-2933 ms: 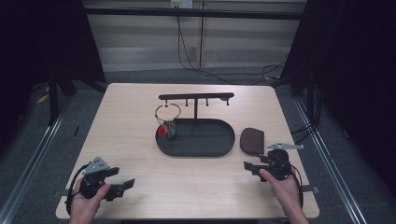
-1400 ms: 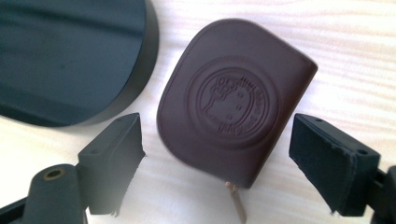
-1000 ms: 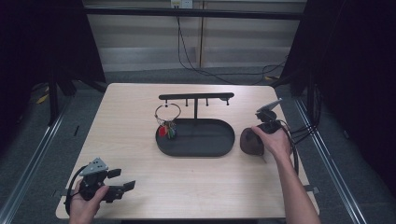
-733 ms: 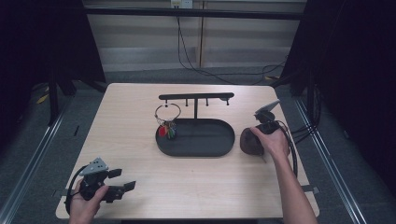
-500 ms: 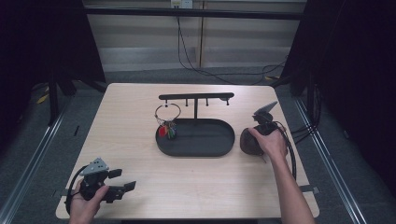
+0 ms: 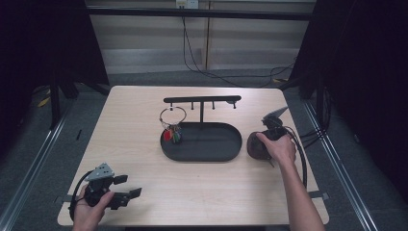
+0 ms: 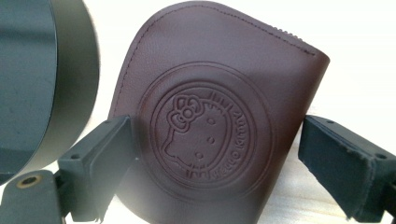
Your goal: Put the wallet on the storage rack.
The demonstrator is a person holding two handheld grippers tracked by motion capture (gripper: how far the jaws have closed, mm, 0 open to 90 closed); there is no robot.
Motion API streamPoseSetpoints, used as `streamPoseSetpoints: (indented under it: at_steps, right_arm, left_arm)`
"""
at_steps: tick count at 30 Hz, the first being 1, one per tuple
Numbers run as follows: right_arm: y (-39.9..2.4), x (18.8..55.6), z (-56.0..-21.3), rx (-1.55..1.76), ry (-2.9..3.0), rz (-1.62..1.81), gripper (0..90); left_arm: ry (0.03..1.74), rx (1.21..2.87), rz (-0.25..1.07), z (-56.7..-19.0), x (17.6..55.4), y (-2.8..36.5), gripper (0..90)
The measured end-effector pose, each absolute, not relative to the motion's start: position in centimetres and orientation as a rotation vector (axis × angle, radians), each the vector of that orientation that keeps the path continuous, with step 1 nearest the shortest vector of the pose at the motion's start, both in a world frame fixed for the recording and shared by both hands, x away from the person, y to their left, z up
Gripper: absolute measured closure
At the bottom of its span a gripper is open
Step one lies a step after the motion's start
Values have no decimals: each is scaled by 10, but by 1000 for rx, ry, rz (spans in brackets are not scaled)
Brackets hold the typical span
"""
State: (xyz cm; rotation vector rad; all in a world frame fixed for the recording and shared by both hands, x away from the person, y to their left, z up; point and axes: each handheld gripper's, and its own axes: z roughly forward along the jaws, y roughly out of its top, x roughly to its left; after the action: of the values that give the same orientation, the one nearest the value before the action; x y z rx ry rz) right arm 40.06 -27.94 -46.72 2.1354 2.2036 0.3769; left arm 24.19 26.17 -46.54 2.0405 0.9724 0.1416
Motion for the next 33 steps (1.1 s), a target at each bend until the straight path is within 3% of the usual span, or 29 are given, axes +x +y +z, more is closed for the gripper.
streamPoseSetpoints:
  at_steps: [7,18,22,26,30,31,33]
  right_arm:
    - [-285,401,-472,2219,2187,433,91]
    - [-282,401,-468,2256,2165,416,176]
    - [-284,399,-459,2248,2124,429,292]
    - [-281,398,-456,2239,2113,419,299]
    - [-281,397,-450,2224,2082,453,403]
    - [-284,396,-442,2238,2078,480,481]
    - [-286,396,-438,2230,2081,504,515]
  left_arm:
    - [962,2052,136,-465,241,261,213]
    - [964,2060,133,-467,242,258,214]
    - [962,2056,135,-467,242,260,214]
    - [957,2054,135,-467,242,260,213]
    - [953,2058,133,-467,242,260,214]
    - [954,2058,133,-467,242,259,214]
    - [954,2058,133,-467,242,259,214]
